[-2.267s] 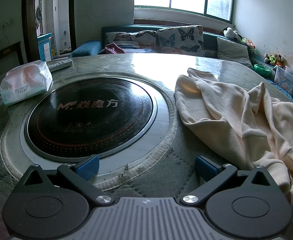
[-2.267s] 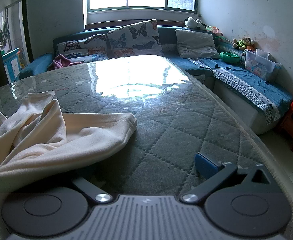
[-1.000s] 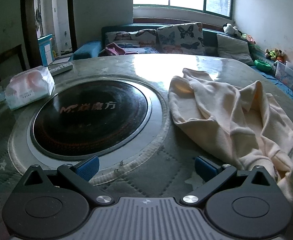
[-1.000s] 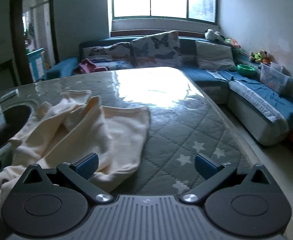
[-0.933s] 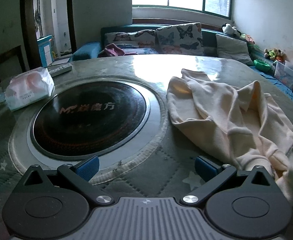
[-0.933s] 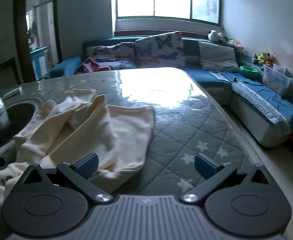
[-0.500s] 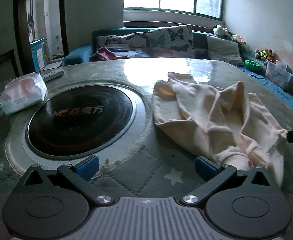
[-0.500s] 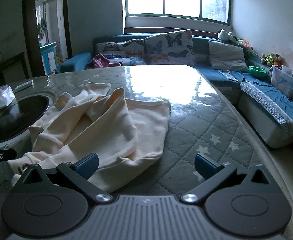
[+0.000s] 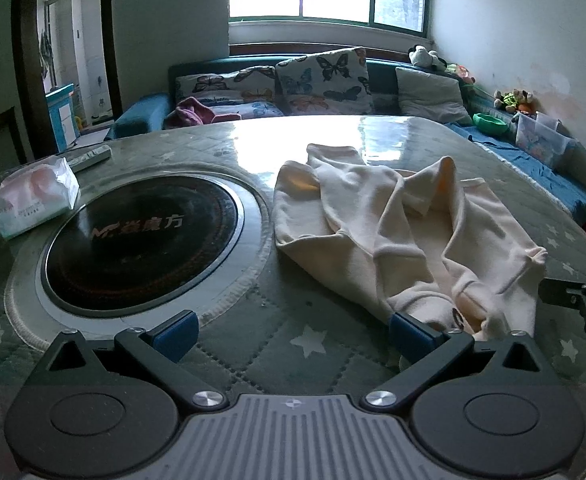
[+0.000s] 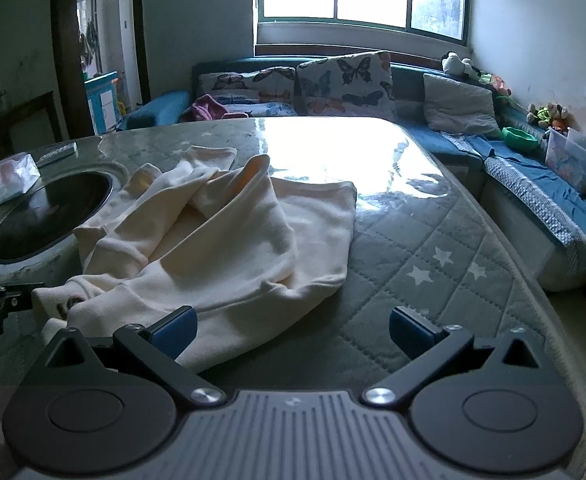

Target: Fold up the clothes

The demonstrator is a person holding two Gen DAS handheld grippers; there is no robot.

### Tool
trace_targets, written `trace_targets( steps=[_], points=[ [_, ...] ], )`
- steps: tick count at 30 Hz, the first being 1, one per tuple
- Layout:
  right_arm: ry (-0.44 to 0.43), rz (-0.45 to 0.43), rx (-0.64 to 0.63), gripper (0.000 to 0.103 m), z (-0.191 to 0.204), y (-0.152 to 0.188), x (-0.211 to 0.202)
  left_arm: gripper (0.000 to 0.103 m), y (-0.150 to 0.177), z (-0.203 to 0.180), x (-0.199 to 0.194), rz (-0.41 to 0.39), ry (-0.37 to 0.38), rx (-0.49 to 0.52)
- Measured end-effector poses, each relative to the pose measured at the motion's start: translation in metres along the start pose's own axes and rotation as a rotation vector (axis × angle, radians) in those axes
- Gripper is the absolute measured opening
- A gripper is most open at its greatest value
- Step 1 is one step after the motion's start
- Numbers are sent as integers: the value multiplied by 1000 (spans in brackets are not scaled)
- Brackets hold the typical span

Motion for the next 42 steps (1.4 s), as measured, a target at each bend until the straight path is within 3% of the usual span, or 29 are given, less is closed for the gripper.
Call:
trace_targets(
  steps=[42],
  points=[
    [-32,3,-36,103,29,21,-23,103,3,-25,-15,33,-20,38]
  ],
)
Point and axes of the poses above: each gripper's, at about its wrist camera, not at the fingertips, and x roughly the way its jaws point, z to its left, y to its underside, the point moved 2 cm from there along x, roughly the way its jaws point, and after that the axes turned 12 degrees about x, right-handed, at the moved point
